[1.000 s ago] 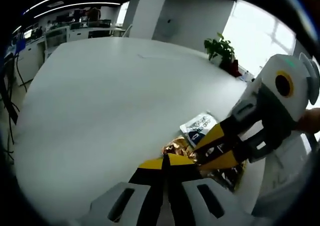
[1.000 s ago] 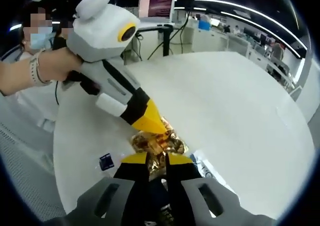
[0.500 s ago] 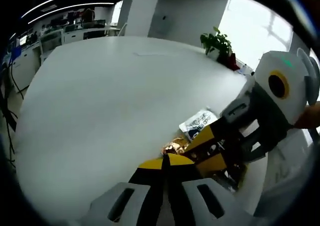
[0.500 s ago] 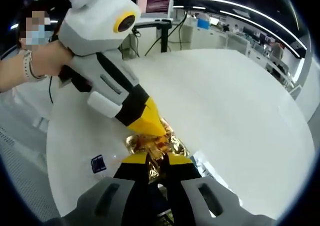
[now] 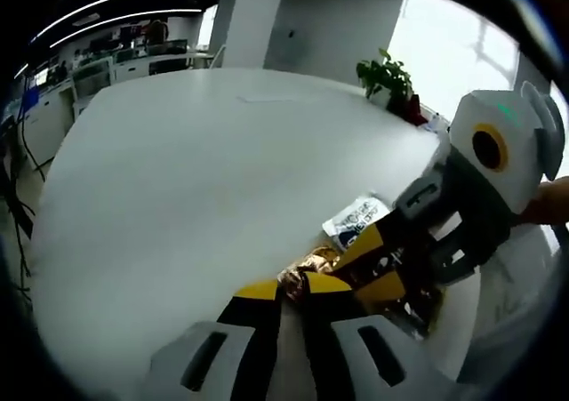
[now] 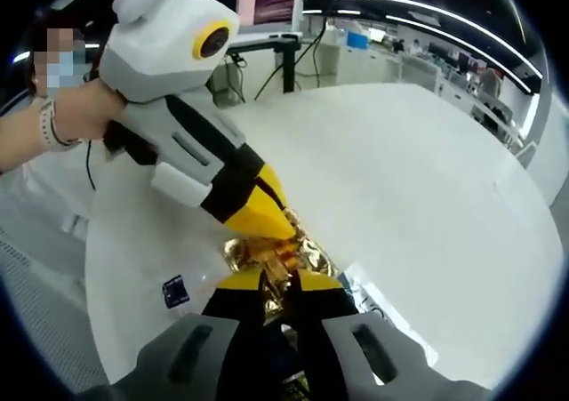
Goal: Arrange the skincare products in the storage area until every visible bottle or jar stands upright without overlapping.
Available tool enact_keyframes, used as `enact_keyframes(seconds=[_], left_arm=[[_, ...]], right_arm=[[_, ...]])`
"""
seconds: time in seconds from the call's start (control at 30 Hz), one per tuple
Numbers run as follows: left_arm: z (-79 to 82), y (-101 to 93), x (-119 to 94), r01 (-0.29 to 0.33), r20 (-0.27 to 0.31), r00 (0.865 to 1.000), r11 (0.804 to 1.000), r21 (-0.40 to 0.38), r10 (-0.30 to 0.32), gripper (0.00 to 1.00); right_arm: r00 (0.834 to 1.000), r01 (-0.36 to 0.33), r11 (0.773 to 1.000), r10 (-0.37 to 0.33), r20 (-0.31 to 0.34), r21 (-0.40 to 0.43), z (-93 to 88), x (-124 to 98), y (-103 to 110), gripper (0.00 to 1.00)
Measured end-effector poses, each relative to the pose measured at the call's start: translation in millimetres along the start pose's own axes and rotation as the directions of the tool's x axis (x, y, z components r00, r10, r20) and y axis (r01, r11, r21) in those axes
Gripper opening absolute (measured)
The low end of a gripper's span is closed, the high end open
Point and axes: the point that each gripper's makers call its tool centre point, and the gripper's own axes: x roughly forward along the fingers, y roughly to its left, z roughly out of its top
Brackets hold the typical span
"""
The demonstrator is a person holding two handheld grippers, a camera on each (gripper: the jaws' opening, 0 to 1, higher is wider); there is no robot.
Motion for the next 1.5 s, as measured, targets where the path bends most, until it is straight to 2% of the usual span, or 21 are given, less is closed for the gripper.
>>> enact_keyframes(seconds=[0.2, 0.3, 0.4, 0.5, 0.63, 0.77, 0.87, 1.27, 1.5], left_arm=[[6.4, 2.7, -10, -0.032, 0.031, 0.999, 0.999, 0.033, 0.031, 0.10], [8.4, -1.2, -10, -0.020, 0.044, 0.999, 0.999, 0.046, 0.018, 0.10], [3.4, -11.6, -3, 0.022, 0.024, 0.999, 0.997, 0.078, -0.024, 0.11], [-3.8, -12.0, 3, 0.014, -0.005, 1.000, 0.996, 0.086, -0.014, 0.14], [-6.3, -11.1, 2, 0.007, -0.006, 1.000, 0.998, 0.059, -0.007, 0.15], [-9.1, -9.3, 3, -0.004, -0.020, 1.000, 0.997, 0.071, 0.006, 0.13], [-8.4, -11.1, 1, 0.008, -0.016, 1.000, 0.999, 0.047, -0.007, 0.15], [-5.2, -27.5, -27, 0.014, 0.010, 1.000, 0.999, -0.029, -0.014, 0.19], [-6.9, -53.4, -59, 0.032, 0.030, 0.999, 0.999, -0.033, -0.031, 0.20]], right_arm=[[1.000, 0.005, 1.000, -0.005, 0.000, 0.008, -0.6, -1, 2, 0.13], [1.000, 0.008, 1.000, -0.008, 0.000, 0.015, -0.9, -2, 3, 0.13], [1.000, 0.008, 1.000, -0.008, 0.000, 0.013, -0.9, -3, 4, 0.13], [1.000, 0.008, 1.000, -0.008, 0.002, 0.012, -0.6, -3, 4, 0.13], [1.000, 0.008, 1.000, -0.008, -0.002, 0.013, -0.5, -3, 4, 0.13], [1.000, 0.008, 1.000, -0.008, -0.005, 0.012, -0.5, -3, 3, 0.13], [1.000, 0.008, 1.000, -0.008, -0.007, 0.013, -0.6, -2, 2, 0.13], [1.000, 0.009, 1.000, -0.009, -0.017, 0.017, -0.2, 0, 2, 0.13], [1.000, 0.007, 1.000, -0.007, -0.020, 0.028, 0.5, 1, 2, 0.13]])
